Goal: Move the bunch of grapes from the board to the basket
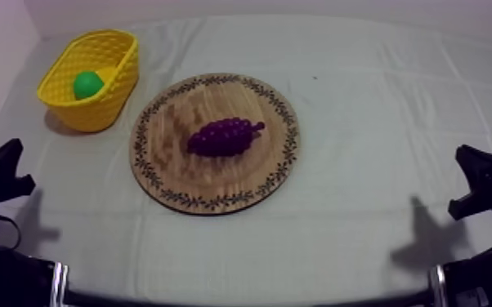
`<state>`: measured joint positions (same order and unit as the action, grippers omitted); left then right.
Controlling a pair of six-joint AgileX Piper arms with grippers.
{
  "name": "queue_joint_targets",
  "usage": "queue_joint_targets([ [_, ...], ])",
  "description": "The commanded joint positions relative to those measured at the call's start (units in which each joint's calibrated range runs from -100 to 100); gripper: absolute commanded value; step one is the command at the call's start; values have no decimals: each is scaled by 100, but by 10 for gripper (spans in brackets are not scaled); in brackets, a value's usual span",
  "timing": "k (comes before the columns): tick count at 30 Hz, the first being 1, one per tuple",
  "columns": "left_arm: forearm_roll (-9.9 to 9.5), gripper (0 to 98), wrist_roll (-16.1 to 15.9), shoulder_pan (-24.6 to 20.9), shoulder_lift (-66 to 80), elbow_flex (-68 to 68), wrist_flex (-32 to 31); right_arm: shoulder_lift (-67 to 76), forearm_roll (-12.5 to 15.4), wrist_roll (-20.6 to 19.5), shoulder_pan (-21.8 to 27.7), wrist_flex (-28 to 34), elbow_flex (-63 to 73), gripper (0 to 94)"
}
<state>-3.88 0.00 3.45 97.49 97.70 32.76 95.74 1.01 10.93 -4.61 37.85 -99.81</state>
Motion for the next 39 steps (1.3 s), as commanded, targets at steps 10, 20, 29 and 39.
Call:
queue_joint_targets([
  [10, -8, 0, 243, 296, -1639, -2098, 494, 1, -1, -2, 2, -3, 3, 4],
  [20, 19, 0, 94, 806, -3109, -4389, 1851, 1, -1, 2, 2, -3, 3, 4],
  [29, 87, 0, -60, 1358, -4289, -6070, 2543, 1, -1, 3, 2, -3, 3, 4],
  [39, 93, 0, -52, 2004, -5714, -7632, 3124, 1, -1, 3, 2, -3, 3, 4],
])
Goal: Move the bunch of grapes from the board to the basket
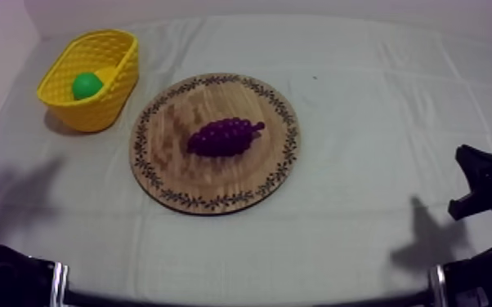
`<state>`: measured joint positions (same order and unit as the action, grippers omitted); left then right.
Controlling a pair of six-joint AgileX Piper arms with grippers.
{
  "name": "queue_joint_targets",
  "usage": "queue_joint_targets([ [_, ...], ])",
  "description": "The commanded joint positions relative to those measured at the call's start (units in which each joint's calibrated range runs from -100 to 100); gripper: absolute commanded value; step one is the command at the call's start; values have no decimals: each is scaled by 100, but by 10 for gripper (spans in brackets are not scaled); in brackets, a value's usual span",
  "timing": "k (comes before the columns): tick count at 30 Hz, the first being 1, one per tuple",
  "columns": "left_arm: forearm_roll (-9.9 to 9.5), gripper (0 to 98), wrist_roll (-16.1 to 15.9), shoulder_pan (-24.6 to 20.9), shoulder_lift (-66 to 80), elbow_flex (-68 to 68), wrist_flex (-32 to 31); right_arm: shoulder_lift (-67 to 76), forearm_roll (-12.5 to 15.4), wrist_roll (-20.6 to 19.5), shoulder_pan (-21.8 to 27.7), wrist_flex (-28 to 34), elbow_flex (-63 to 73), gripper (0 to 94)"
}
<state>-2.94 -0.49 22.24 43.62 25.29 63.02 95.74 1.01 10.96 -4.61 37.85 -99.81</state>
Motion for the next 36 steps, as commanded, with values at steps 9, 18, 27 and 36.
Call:
queue_joint_targets([
  [9, -83, 0, -40, 734, -1505, -1143, 602, 1, -1, 0, 2, -3, 3, 4],
  [18, -213, 0, -92, 1161, -2614, -1434, 663, 1, -1, 0, 2, -3, 3, 4],
  [27, -289, 0, -88, 1388, -3613, -1674, 652, 1, -1, 0, 2, -3, 3, 4],
  [36, -295, 3, -325, 1451, -4123, -1735, 652, 1, -1, 0, 2, -3, 3, 4],
])
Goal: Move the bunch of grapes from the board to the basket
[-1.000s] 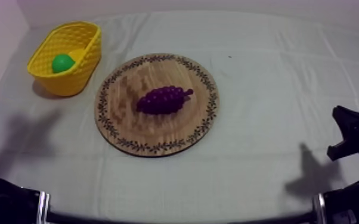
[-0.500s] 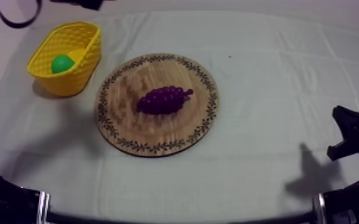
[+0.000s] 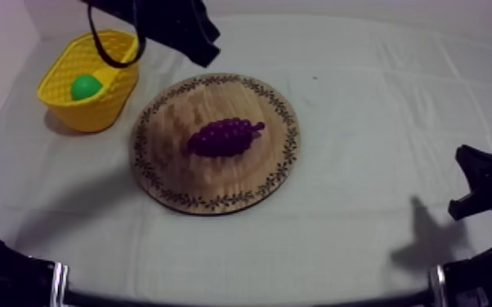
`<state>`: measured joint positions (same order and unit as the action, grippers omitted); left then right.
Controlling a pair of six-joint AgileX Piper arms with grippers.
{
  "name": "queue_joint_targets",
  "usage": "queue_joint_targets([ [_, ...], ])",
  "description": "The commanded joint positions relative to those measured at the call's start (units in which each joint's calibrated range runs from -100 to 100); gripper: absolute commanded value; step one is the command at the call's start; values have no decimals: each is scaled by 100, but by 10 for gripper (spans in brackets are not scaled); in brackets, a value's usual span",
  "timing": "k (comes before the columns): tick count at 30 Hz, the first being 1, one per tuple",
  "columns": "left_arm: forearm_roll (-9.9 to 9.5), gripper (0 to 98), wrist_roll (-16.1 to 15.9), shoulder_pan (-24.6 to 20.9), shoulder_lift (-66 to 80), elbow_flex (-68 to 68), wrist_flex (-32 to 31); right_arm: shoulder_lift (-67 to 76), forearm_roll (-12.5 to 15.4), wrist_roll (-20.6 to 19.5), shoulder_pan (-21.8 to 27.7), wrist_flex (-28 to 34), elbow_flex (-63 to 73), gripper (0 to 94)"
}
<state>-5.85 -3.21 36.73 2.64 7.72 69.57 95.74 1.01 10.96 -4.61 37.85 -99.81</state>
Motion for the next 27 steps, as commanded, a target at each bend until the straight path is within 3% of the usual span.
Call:
queue_joint_targets([
  [1, -23, 33, -63, 10, -54, 41, -9, 1, -1, 0, 2, -3, 3, 4],
  [4, -92, 245, 58, 21, -108, 97, 12, 1, -1, 0, 2, -3, 3, 4],
  [9, -94, 751, 113, -16, -138, 175, 428, 1, -1, 0, 2, -3, 3, 4],
  [11, -84, 858, 92, -26, -147, 193, 523, 1, -1, 0, 2, -3, 3, 4],
  [16, -77, 943, 44, -39, -149, 272, 592, 1, -1, 0, 2, -3, 3, 4],
  [27, -87, 960, -89, -91, -180, 1158, -96, 1, -1, 0, 2, -3, 3, 4],
])
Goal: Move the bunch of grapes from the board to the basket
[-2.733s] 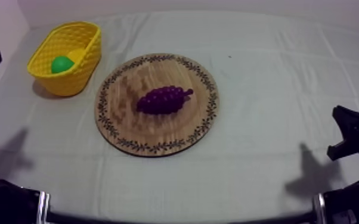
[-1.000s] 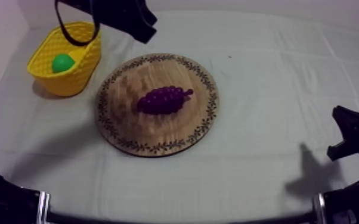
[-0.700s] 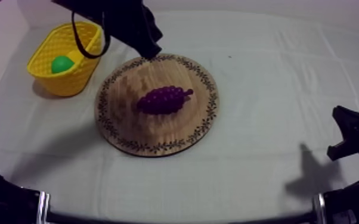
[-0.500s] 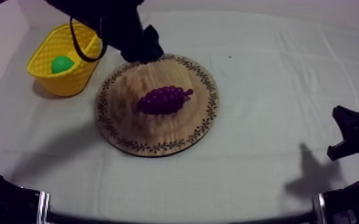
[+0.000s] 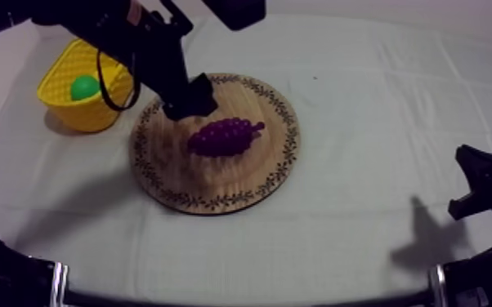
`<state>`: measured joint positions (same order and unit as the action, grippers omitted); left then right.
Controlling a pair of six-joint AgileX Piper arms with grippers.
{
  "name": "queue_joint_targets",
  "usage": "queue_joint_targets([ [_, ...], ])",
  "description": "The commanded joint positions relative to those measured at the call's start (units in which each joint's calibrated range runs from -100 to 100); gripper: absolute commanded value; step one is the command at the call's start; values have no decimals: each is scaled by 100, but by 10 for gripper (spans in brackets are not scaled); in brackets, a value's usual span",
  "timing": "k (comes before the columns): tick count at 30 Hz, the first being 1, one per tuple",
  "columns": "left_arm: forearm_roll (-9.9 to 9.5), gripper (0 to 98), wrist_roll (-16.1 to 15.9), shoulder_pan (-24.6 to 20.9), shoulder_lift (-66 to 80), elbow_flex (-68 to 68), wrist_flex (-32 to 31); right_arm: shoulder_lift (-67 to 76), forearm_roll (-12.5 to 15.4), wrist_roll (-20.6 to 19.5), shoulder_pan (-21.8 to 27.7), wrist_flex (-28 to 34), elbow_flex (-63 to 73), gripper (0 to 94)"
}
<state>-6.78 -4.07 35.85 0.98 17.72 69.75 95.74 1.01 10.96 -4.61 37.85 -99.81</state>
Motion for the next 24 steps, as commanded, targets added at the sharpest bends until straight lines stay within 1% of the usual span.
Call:
queue_joint_targets([
  [1, 10, 960, -7, -3, -45, 255, -214, 1, -1, 0, 2, -3, 3, 4],
  [10, 8, 960, -63, -42, -602, 958, -1135, 1, -1, 0, 2, -3, 3, 4],
  [19, -1, 960, -147, -85, -1384, 862, -1676, 1, -1, 0, 2, -3, 3, 4],
  [24, -1, 954, -269, -150, -1869, 785, -2160, 1, -1, 0, 2, -3, 3, 4],
])
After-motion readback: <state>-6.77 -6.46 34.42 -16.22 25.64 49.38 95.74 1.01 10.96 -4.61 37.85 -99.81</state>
